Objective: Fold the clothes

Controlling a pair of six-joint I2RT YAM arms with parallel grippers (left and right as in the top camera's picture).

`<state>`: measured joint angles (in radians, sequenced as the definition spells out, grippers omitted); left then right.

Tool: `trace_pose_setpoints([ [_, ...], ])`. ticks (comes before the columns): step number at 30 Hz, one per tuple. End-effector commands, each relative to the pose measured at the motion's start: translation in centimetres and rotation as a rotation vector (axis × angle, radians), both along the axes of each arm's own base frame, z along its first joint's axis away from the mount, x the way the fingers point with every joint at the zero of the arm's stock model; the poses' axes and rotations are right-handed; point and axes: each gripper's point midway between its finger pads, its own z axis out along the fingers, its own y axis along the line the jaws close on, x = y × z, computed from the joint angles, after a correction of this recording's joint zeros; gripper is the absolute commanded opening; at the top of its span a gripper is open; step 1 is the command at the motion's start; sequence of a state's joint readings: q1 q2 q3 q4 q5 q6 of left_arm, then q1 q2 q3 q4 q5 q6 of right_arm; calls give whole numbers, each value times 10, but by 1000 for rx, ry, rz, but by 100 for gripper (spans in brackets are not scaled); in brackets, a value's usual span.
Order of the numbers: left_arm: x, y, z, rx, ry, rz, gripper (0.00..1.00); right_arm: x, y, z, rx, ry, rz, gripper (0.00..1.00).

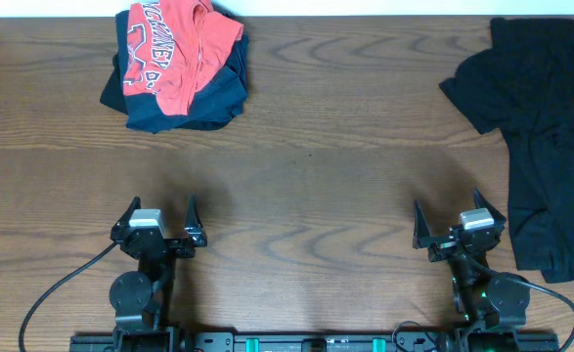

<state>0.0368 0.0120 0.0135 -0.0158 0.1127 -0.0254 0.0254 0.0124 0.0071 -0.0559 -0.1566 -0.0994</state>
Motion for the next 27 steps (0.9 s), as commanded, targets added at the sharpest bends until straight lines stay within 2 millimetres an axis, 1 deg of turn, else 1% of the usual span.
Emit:
trace_pose_setpoints([
  [1, -1, -2, -14, -5, 46, -13, 98, 0, -1, -1, -10, -2, -4, 99],
  [9, -1, -2, -14, -5, 47, -13, 98, 0, 2, 3, -9, -17, 13, 99],
  [13, -1, -3, -14, -6, 46, -17, 98, 0, 0, 3, -10, -17, 6, 99],
  [16, -1, -5, -14, -7, 46, -28, 98, 1, -5, 4, -11, -21, -24, 99],
  [22, -1, -8, -13, -43, 43, -43, 98, 1, -4, 21, -7, -91, -19, 99],
  [27, -1, -11, -10, -44, 34, -58, 98, 1, -4, 24, 44, -94, -20, 99],
])
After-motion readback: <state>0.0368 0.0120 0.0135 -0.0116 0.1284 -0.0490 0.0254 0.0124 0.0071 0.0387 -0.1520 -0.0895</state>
